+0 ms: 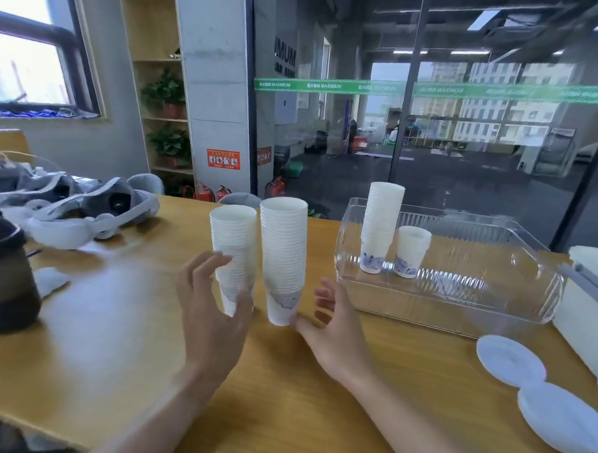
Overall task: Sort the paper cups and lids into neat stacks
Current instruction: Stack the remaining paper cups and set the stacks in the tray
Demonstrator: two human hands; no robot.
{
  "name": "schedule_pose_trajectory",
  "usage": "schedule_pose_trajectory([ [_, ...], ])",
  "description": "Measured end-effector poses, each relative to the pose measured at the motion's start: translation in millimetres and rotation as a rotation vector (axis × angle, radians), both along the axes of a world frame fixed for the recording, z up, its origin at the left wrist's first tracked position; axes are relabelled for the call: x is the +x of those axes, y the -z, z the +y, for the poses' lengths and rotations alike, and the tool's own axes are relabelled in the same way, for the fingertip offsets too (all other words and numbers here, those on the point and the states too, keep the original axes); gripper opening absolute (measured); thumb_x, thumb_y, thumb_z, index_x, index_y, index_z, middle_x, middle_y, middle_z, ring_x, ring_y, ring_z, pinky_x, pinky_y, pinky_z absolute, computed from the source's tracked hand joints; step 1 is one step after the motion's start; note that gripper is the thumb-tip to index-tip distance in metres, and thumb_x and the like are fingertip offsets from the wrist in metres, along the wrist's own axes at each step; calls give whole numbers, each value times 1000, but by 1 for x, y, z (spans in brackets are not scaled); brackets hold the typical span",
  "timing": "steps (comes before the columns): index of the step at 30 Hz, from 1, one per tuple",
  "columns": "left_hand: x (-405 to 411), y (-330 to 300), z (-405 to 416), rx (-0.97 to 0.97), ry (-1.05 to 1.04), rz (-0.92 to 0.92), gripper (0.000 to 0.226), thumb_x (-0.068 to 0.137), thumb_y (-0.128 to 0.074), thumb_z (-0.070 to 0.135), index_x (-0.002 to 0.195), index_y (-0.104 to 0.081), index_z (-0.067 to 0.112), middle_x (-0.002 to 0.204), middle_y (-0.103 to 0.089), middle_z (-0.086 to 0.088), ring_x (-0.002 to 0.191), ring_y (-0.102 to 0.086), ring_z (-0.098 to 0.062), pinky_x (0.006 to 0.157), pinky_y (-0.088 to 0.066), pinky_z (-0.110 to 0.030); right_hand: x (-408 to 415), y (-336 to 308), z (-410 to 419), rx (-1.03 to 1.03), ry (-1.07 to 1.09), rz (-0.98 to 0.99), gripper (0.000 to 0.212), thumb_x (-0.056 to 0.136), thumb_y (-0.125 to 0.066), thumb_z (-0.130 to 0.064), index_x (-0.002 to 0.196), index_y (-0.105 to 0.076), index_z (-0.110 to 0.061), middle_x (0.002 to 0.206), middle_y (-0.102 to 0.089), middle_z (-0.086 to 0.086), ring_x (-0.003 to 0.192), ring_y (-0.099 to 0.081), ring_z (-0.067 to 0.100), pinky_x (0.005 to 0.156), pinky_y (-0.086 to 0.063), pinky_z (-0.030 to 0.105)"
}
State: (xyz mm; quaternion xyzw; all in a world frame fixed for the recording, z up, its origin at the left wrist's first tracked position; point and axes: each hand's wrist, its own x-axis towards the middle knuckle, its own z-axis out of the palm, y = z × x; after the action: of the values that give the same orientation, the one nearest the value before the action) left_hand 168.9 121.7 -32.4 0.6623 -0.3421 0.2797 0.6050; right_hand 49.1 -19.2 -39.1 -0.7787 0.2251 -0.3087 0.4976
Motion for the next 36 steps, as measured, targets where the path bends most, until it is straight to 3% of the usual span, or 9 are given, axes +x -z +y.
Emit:
schedule_pose_trajectory([
  [5,29,13,2,127,9,325,95,85,-84,28,159,-24,23,160,-33,4,148,-32,-17,119,-32,-36,28,7,12,-12,-40,16,83,77,-87,-34,145,-39,-35,131,-54,-25,113,-54,-12,80,-44,3],
  [9,43,19,-5,216,149,490,86,86,-82,26,156,-32,21,135,-59,11,127,-55,-2,97,-47,-22,44,6,10,15,-1,-40,76,77,-89,-32,137,-43,-33,125,-58,-25,103,-57,-18,77,-46,3],
  [12,47,19,-8,238,151,496,65,85,-84,24,137,-46,26,112,-64,21,101,-61,13,76,-49,-9,49,7,8,6,10,-37,71,78,-88,-35,135,-46,-34,121,-61,-26,103,-62,-10,77,-50,10],
  [16,46,18,-7,226,122,493,63,79,-90,32,130,-54,26,108,-68,20,96,-62,16,83,-56,-30,45,9,6,15,26,-60,67,76,-89,-35,131,-53,-33,118,-66,-23,103,-61,-10,79,-53,14],
  [20,30,5,-7,182,115,444,67,75,-91,40,131,-57,26,113,-71,14,99,-64,7,80,-58,-29,22,-2,3,71,34,-97,65,75,-90,-33,129,-54,-33,116,-68,-20,98,-62,-13,70,-51,9],
  [26,-12,-51,-47,138,250,359,55,75,-91,40,120,-64,27,103,-72,20,95,-65,9,69,-56,-20,-23,-58,-39,18,115,-136,56,73,-93,-30,116,-58,-37,111,-69,-20,96,-65,-9,70,-56,17],
  [29,-29,-74,-86,144,359,363,47,75,-92,37,113,-66,29,97,-73,24,94,-66,8,71,-57,-20,-41,-87,-76,-24,211,-131,62,69,-96,-31,120,-61,-31,111,-71,-17,99,-69,-1,82,-61,28],
  [33,-45,-86,-142,230,444,357,50,76,-90,35,118,-64,26,99,-73,21,90,-67,8,72,-55,-17,-62,-104,-123,-52,307,-25,66,68,-96,-30,123,-60,-24,114,-69,-13,94,-68,1,63,-54,16],
  [36,-50,-83,-175,336,453,362,58,80,-86,28,127,-52,24,107,-66,18,99,-65,-3,72,-54,-20,-67,-98,-157,-59,381,94,70,65,-96,-30,124,-59,-21,114,-69,-9,99,-67,11,79,-55,30],
])
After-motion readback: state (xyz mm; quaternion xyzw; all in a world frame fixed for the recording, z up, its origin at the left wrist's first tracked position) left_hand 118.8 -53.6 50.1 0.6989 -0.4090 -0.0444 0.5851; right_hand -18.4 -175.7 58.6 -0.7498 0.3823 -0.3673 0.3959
